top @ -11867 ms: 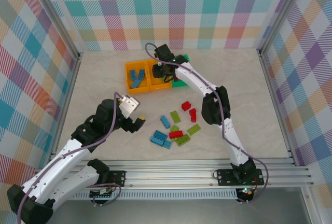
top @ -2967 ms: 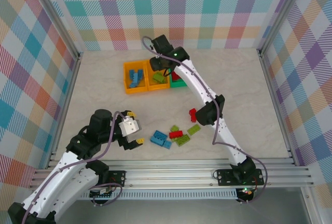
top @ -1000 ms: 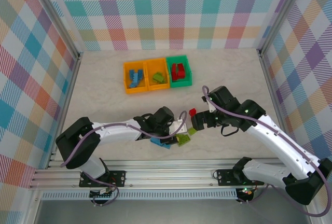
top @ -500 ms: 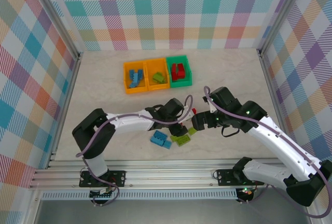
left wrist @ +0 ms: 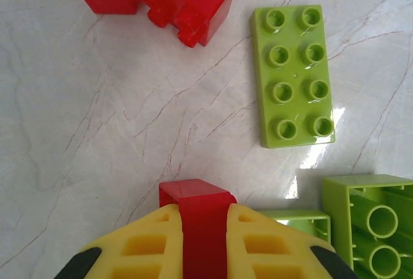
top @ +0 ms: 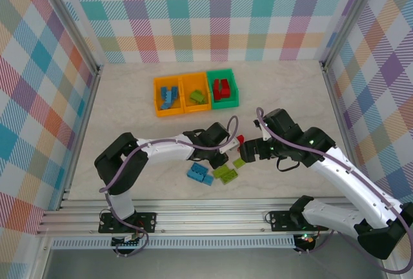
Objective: Sort the legos into containers by color
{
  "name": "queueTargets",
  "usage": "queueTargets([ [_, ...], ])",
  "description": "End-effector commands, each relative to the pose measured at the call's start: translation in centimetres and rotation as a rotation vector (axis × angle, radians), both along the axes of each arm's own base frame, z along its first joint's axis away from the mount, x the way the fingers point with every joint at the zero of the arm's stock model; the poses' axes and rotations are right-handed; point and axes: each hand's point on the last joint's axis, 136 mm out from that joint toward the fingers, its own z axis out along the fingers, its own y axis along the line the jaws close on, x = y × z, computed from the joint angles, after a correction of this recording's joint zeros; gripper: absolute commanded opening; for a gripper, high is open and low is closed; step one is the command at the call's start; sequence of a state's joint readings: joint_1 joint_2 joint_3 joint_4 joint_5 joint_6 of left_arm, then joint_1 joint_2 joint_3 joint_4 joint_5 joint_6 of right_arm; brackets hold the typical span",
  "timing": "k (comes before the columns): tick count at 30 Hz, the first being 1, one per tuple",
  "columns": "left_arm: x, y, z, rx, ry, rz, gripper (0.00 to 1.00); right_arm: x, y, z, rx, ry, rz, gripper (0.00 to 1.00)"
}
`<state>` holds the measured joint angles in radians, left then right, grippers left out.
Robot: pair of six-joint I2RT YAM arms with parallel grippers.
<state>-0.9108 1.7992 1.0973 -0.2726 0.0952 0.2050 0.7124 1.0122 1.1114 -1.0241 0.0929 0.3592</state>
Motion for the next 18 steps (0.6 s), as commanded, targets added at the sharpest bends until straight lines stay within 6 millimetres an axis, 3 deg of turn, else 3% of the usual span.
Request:
queueTargets([
  [1, -0.4, 1.3, -1.0, 0.045, 0.042, 0.015, 0.17, 0.2, -0.1, 0.4, 0.020, -0.018, -0.017, 1.00],
  [7, -0.8, 2.6, -1.4, 0.121, 0.076, 0.025, 0.36, 0.2, 0.0, 0.6, 0.023, -0.022, -0.016, 1.00],
  [18, 0.0, 3.6, -3.8, 0.234, 0.035, 0.025, 0.33, 0.2, -0.1, 0.9, 0.026, -0.029, -0.018, 1.00],
])
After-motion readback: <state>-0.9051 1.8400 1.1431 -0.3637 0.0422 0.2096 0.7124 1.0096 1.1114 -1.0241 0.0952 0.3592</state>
